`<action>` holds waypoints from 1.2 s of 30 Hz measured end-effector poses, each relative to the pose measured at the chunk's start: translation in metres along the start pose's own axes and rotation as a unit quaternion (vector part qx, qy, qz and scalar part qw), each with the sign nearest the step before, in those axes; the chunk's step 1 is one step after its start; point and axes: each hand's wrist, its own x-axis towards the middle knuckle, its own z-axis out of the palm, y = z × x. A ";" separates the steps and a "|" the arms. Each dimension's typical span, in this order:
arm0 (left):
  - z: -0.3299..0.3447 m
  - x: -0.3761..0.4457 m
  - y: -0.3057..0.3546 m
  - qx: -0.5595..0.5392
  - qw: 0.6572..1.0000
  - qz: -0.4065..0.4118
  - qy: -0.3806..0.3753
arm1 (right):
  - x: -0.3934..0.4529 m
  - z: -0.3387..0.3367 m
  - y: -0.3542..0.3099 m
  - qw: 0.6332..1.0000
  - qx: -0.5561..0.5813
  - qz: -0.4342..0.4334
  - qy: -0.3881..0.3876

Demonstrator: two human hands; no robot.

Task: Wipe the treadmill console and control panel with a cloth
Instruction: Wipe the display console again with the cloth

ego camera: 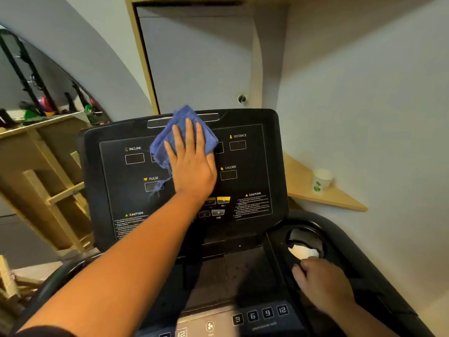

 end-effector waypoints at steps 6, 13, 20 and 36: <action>0.024 -0.058 0.010 0.022 0.982 0.171 -0.076 | -0.002 0.004 0.003 1.000 0.012 -0.006 0.004; 0.018 -0.014 0.025 0.005 0.999 0.030 -0.022 | -0.002 -0.002 -0.001 1.000 0.017 -0.005 0.005; 0.042 -0.026 0.098 0.008 0.980 0.191 -0.063 | 0.000 0.005 0.006 1.000 0.023 -0.013 0.009; 0.028 0.030 0.094 0.017 0.987 0.153 -0.046 | -0.001 0.005 0.007 0.999 0.033 -0.010 0.022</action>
